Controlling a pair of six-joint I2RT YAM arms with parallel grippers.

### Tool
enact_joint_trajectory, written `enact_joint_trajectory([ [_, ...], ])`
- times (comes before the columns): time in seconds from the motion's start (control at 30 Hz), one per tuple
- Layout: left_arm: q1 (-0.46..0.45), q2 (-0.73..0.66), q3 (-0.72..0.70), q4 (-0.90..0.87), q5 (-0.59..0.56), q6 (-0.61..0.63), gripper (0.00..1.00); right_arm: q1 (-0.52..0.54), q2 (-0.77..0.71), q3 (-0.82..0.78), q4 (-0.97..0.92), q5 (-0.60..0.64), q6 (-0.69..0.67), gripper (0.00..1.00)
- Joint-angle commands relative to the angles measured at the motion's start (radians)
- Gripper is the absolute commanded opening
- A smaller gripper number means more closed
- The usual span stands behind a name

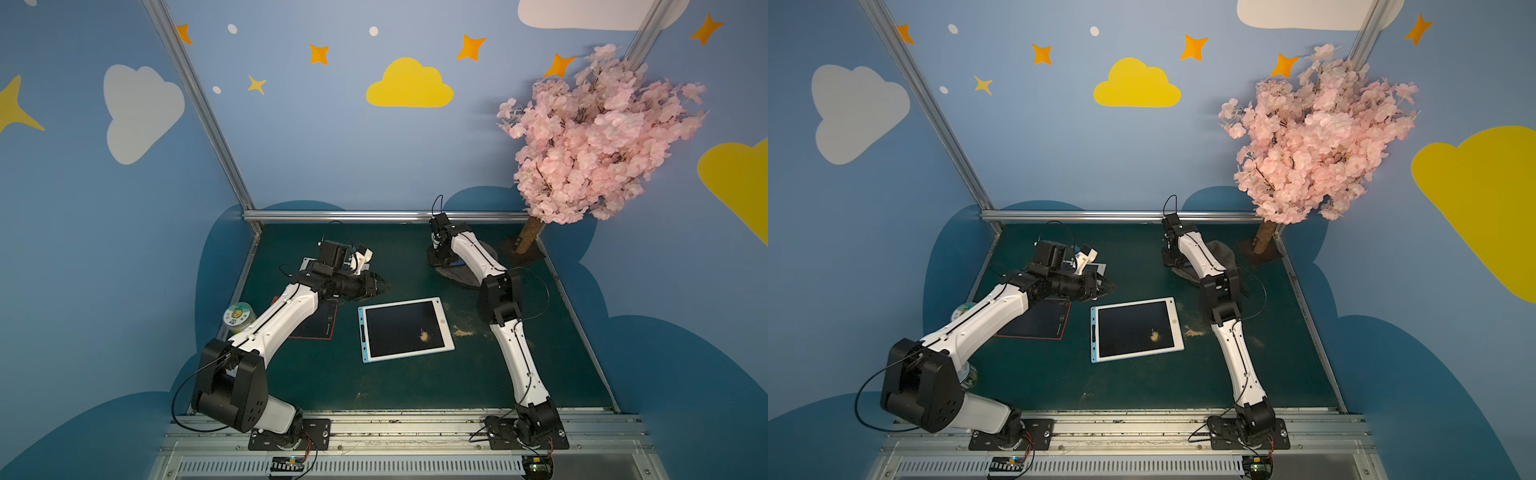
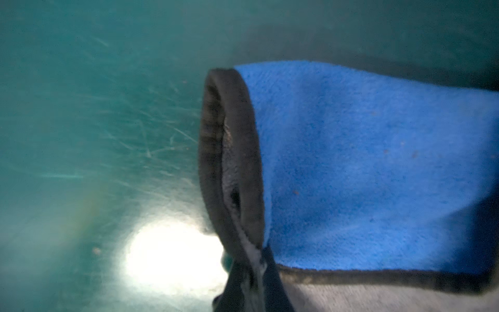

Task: Wipe the drawing tablet
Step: Adjust the cleaning item at the center of the board.

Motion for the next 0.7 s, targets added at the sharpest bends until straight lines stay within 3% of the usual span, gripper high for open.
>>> enact_joint_trajectory([
  [0.0,0.007,-0.005,0.008,-0.032,0.000,0.022,0.50,0.003,-0.041,-0.060,0.043,-0.218,0.068,0.00],
  [0.23,0.007,-0.012,0.015,-0.031,-0.009,-0.007,0.50,-0.002,-0.096,-0.076,0.220,-0.680,0.256,0.00],
  [0.37,0.007,-0.010,0.028,-0.043,-0.019,-0.008,0.50,-0.025,-0.154,-0.148,0.341,-0.828,0.378,0.00],
  [0.53,0.003,0.012,0.055,-0.043,-0.022,-0.019,0.50,-0.087,-0.243,-0.351,0.621,-1.015,0.593,0.00],
  [0.67,-0.018,0.032,0.083,-0.043,-0.033,-0.023,0.50,-0.142,-0.301,-0.472,0.707,-1.038,0.628,0.00],
])
